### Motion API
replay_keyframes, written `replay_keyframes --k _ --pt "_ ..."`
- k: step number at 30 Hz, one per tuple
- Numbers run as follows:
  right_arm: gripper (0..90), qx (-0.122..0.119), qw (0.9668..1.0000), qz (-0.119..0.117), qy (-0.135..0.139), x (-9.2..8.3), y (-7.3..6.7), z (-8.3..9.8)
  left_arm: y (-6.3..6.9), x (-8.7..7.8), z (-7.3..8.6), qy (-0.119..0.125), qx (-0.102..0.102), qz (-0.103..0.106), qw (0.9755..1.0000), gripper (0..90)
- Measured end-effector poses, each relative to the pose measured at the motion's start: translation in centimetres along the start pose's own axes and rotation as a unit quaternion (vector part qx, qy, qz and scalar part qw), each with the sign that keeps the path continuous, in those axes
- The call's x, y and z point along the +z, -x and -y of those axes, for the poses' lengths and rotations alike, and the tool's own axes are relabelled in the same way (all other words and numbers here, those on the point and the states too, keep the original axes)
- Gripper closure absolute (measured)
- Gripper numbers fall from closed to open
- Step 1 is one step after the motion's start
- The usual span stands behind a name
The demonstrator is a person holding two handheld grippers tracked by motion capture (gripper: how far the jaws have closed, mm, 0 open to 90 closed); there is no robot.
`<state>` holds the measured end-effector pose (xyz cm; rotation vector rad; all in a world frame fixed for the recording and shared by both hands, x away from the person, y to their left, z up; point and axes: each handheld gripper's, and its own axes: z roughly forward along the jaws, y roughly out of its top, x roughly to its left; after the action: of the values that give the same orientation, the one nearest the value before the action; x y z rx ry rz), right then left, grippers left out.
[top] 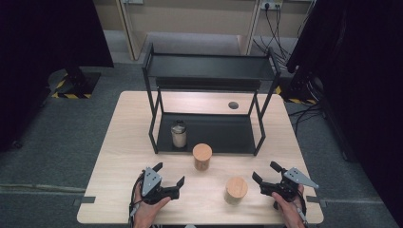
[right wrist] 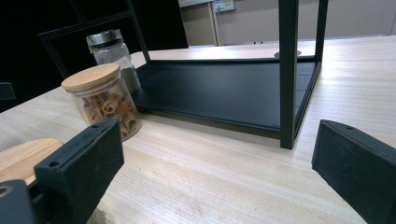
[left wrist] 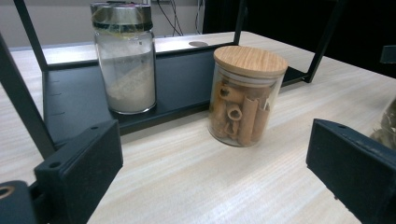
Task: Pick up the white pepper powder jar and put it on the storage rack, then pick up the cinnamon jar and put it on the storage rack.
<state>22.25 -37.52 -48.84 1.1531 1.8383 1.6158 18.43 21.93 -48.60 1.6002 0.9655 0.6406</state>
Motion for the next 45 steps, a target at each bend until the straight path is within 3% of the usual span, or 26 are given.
replay_keyframes --k 14,31,45 --pt "2.4 -0.002 1.0 -0.001 0.002 -0.1 -0.1 0.0 0.8 -0.3 0.5 -0.005 0.019 0.009 0.9998 2.8" --pt "2.3 -0.003 1.0 -0.003 0.003 -0.1 0.0 -0.1 0.7 -0.2 0.7 -0.008 0.014 0.011 0.9998 2.8" --pt "2.3 -0.04 0.9988 -0.028 -0.008 1.7 0.1 -1.5 0.5 -0.3 0.8 -0.008 0.015 0.013 0.9998 2.8"
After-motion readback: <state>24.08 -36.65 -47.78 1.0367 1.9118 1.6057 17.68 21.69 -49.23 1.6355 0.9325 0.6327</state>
